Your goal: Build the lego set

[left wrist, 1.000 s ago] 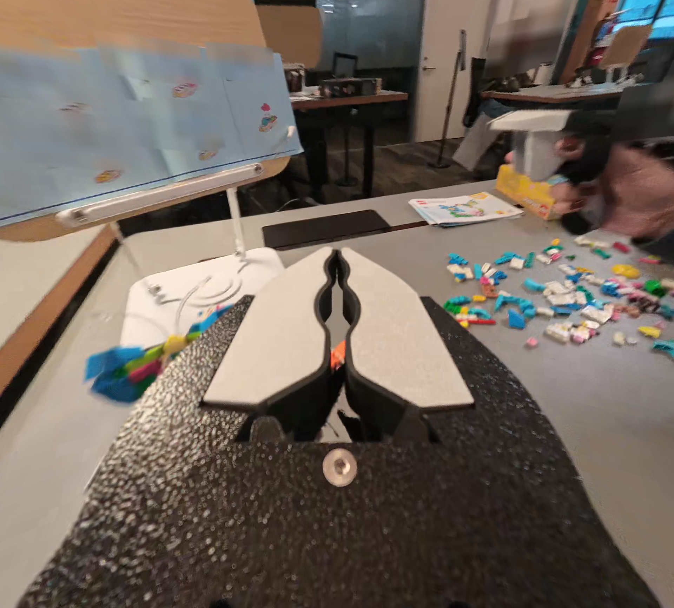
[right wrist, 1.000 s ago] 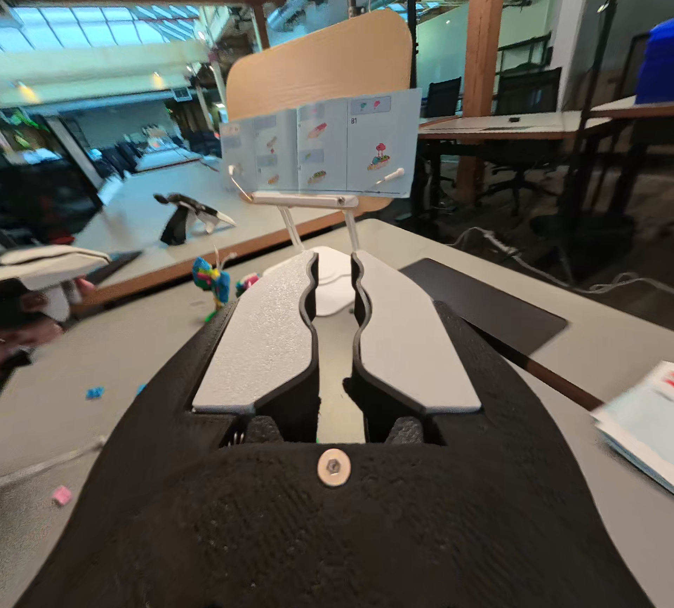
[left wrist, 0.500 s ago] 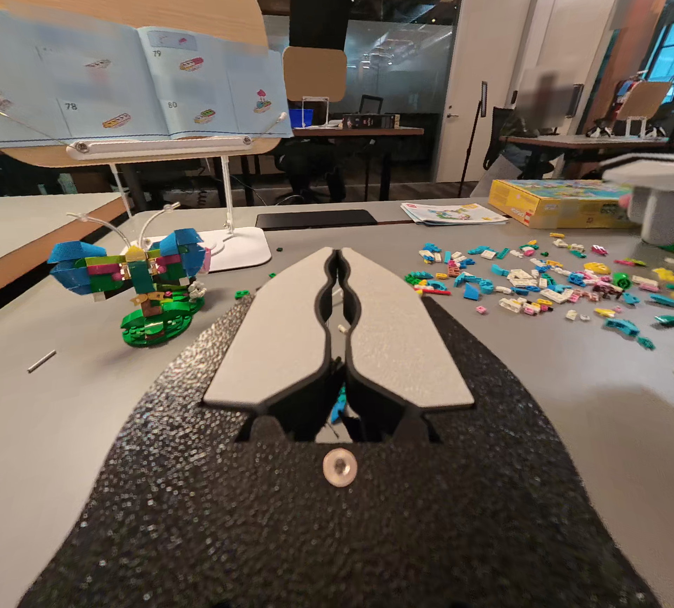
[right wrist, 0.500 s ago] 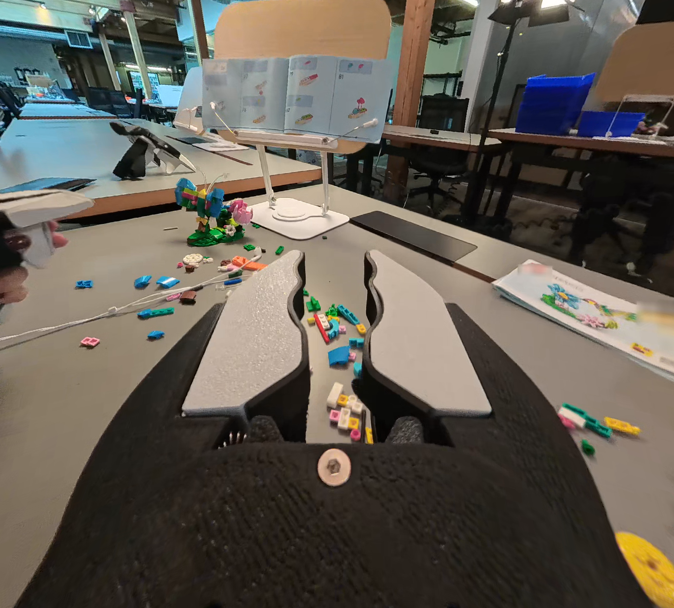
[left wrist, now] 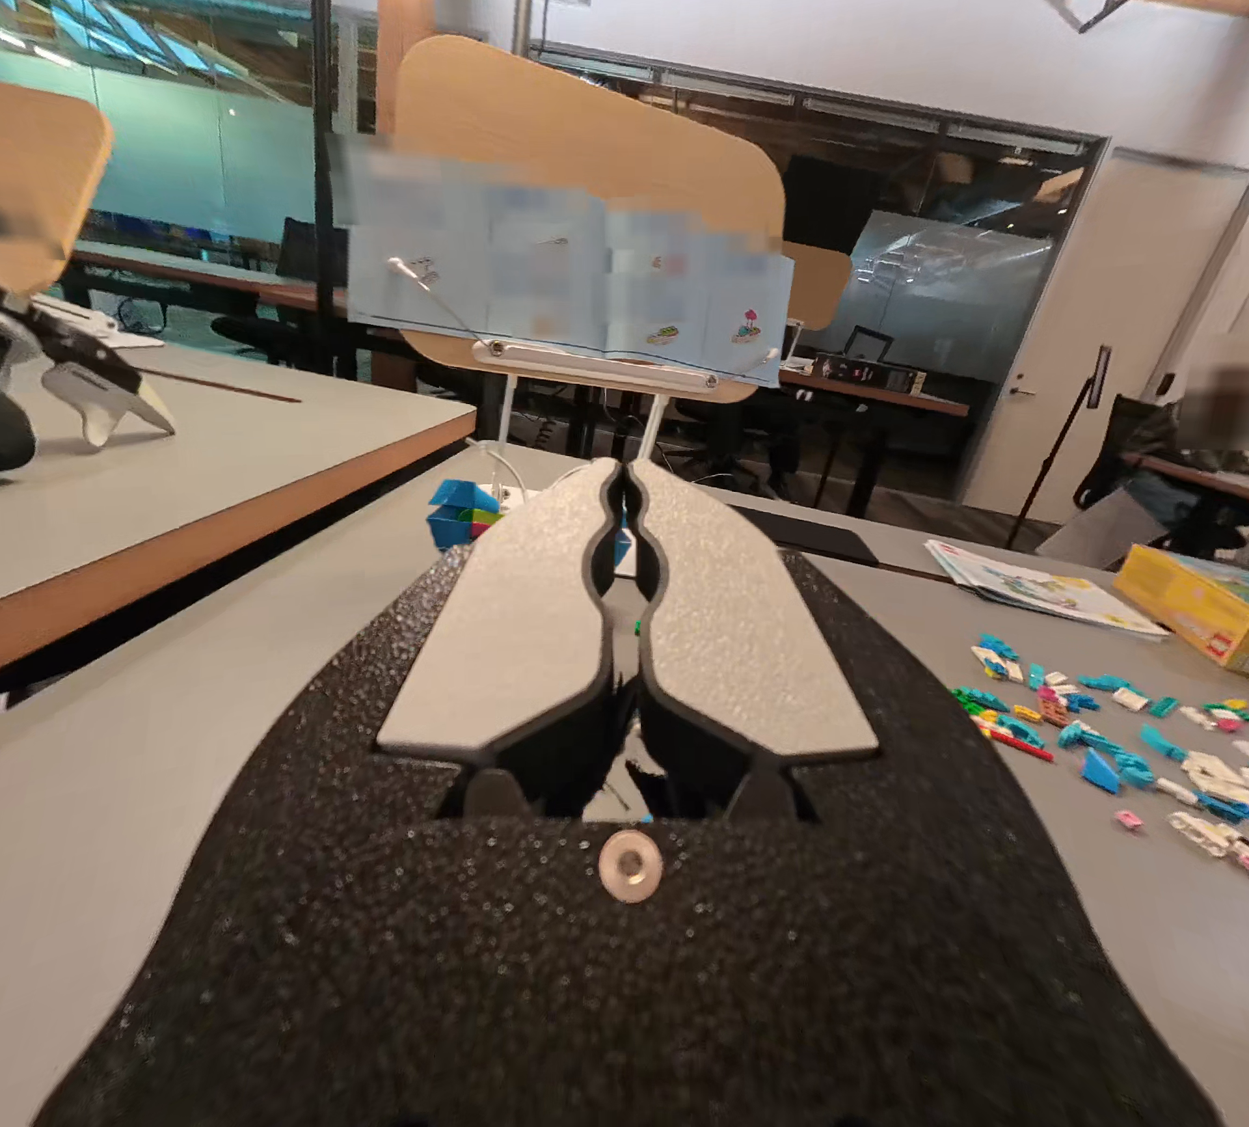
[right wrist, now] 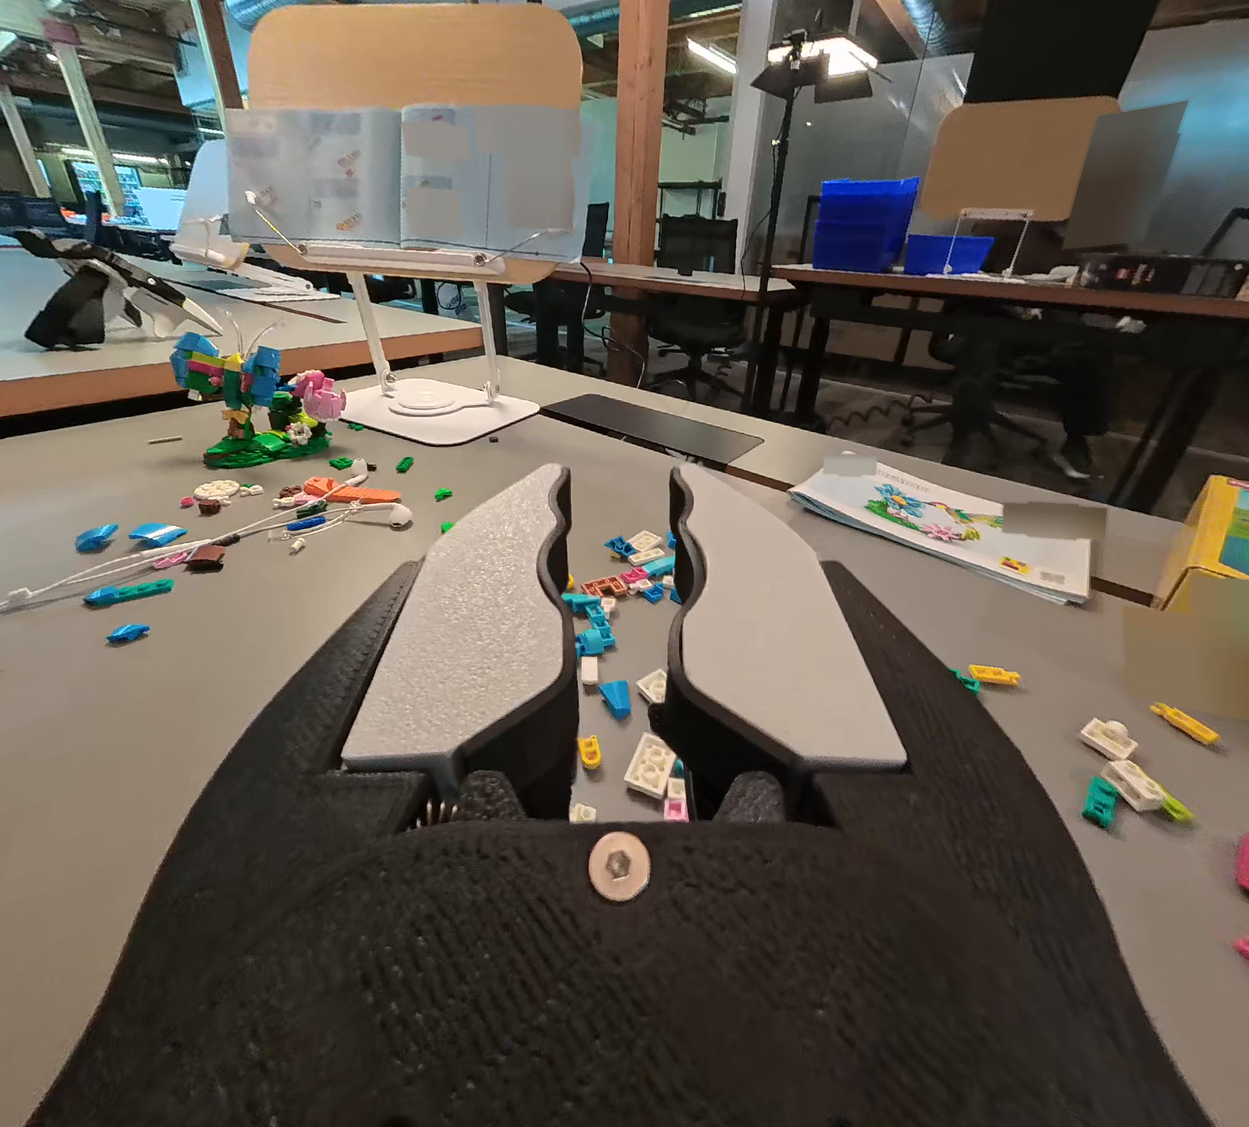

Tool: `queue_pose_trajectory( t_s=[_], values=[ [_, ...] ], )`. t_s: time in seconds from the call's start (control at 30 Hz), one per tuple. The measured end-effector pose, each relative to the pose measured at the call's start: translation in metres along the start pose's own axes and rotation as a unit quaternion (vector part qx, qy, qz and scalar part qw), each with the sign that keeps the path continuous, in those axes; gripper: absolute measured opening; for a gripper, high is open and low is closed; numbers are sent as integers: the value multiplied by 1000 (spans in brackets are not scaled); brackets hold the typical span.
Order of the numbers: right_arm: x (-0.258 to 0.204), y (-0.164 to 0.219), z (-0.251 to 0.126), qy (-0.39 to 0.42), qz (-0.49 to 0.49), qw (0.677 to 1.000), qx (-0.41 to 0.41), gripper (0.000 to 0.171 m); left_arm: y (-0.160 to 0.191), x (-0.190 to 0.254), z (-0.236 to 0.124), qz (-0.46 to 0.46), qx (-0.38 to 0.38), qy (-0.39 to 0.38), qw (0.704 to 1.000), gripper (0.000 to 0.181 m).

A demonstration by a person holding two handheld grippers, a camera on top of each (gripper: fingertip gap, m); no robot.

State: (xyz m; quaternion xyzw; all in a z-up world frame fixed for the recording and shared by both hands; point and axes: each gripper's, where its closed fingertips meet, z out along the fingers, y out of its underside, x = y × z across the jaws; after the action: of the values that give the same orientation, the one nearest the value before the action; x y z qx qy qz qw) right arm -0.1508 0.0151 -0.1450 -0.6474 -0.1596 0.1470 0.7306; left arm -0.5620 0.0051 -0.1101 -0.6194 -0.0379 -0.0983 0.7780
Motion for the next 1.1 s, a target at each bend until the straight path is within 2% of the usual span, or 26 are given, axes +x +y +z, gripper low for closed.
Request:
queue_pose_trajectory(
  t_s=[0.07, 0.17, 0.33, 0.4, 0.5, 0.6, 0.73, 0.83, 0.9, 1.03, 1.1],
  values=[
    [1, 3, 0, 0, 1, 1000, -8, 26, -3, -5, -2, -12, -9, 4, 1000, 1],
    [7, 4, -1, 10, -8, 1000, -13, 25, 1, 3, -2, -26, -39, 16, 999, 17],
    [24, -5, -8, 29, -11, 999, 1, 25, 32, 32, -4, -48, -51, 12, 997, 21],
    [31, -2, -12, 36, -7, 999, 2, 25, 47, 58, 0, -52, -61, 35, 996, 21],
    [36, 7, -15, 31, -7, 999, -9, 25, 74, 126, 8, -61, -91, 118, 987, 22],
    [39, 12, -17, 35, -14, 999, -5, 25, 99, 185, 24, -10, -109, 169, 980, 22],
    [42, 13, -21, 59, -46, 997, 18, 27, 108, 235, 58, 35, -92, 218, 971, 20],
    [46, 9, -25, 85, -78, 992, 48, 29, 119, 239, 88, 90, -95, 209, 969, 19],
    [44, 10, -24, 85, -90, 991, 52, 28, 121, 238, 97, 83, -82, 206, 972, 17],
    [44, 17, -19, 76, -83, 993, 40, 26, 120, 238, 94, 46, -57, 217, 973, 14],
    [46, 17, -19, 80, -74, 993, 41, 25, 106, 235, 87, 92, -1, 216, 972, 4]
  ],
)
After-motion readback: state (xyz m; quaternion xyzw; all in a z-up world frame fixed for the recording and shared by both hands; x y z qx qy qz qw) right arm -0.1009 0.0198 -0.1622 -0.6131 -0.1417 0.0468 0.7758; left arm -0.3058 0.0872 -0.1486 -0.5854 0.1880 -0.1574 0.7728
